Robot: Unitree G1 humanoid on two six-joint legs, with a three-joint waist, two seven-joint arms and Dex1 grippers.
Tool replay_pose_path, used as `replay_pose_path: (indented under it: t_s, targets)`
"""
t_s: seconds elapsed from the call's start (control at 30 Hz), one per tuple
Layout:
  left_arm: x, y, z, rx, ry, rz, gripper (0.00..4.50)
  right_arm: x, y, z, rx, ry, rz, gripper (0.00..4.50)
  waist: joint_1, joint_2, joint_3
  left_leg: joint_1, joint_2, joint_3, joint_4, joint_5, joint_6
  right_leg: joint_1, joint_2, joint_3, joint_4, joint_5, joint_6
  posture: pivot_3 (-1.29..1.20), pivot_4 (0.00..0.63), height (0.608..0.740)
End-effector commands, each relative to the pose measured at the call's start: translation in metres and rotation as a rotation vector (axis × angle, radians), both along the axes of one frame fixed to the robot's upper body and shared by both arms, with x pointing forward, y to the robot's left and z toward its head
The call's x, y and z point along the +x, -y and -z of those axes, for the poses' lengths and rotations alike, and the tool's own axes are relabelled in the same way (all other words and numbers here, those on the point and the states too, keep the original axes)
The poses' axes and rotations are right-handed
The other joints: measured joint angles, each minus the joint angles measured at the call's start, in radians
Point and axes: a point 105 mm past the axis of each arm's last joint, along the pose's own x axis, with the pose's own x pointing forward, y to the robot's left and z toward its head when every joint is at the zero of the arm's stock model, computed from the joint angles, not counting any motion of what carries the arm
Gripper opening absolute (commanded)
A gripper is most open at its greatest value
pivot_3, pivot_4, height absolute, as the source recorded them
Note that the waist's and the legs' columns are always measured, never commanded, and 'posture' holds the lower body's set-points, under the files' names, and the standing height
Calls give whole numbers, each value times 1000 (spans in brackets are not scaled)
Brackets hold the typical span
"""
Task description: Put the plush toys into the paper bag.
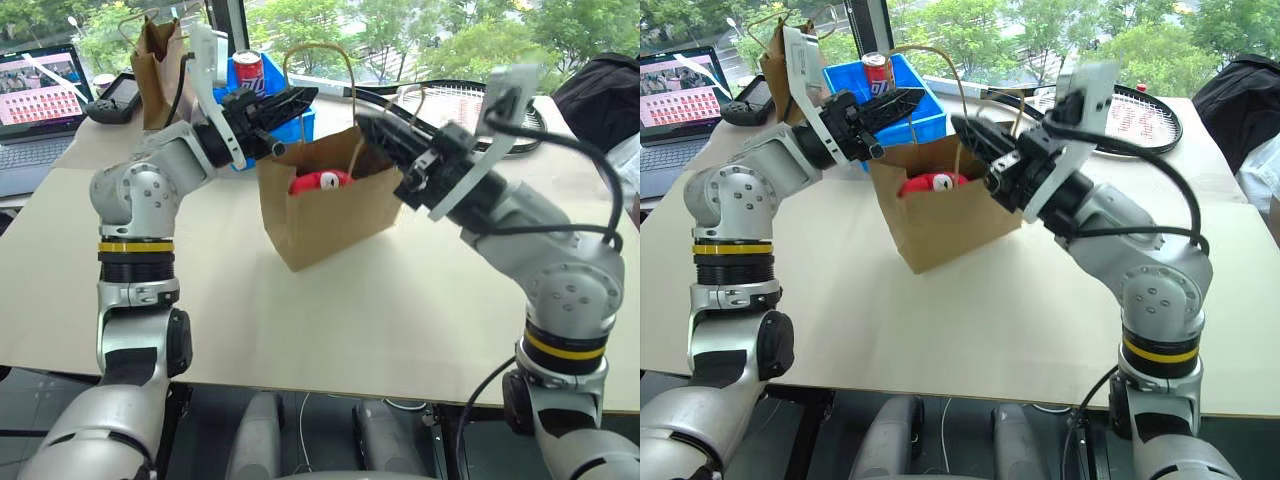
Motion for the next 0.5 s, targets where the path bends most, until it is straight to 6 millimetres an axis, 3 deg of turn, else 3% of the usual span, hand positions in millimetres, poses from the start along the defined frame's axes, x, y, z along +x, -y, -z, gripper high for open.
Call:
replay_pose_path:
  t_s: [0.03, 0.17, 0.23, 0.27, 0.3, 0.5]
  targets:
    - [-13, 7, 11, 97, 16, 55, 0, -10, 1, 0, -17, -17, -7, 41, -1, 0, 0, 0, 0, 0, 0, 0, 0, 0, 0, 0, 1, 0, 0, 0, 150, 658]
    - [-14, 1, 10, 105, 14, 56, 0, -11, 2, -3, 33, -51, -8, 41, -5, 0, 0, 1, 0, -1, 0, 3, 0, 0, 0, -1, 1, 1, -1, 0, 150, 658]
    - [-10, -5, 4, 78, 7, 36, 584, -12, 4, -6, 46, -53, -9, 0, -7, 0, 1, 1, 0, -1, 0, 3, 0, 0, 0, 0, 1, 1, -1, 0, 150, 658]
    - [-9, -11, -2, 65, 15, 24, 673, -13, 5, -9, 53, -49, -17, 0, -8, 0, 1, 1, 0, -1, 0, 3, 0, 0, 0, 0, 1, 1, -1, 0, 150, 658]
    - [-8, -18, -8, 53, 24, 12, 1035, -14, 6, -12, 56, -46, -30, 637, -10, 0, 1, 1, 0, -1, 0, 3, 1, 0, 0, 0, 1, 1, -1, 0, 150, 658]
    - [-10, -52, -43, -65, 71, -36, 3242, -25, 8, -26, 64, -24, -102, 2610, -19, 0, 1, 1, 0, -1, -2, 3, 1, 0, 0, -1, 1, 1, -1, 0, 150, 658]
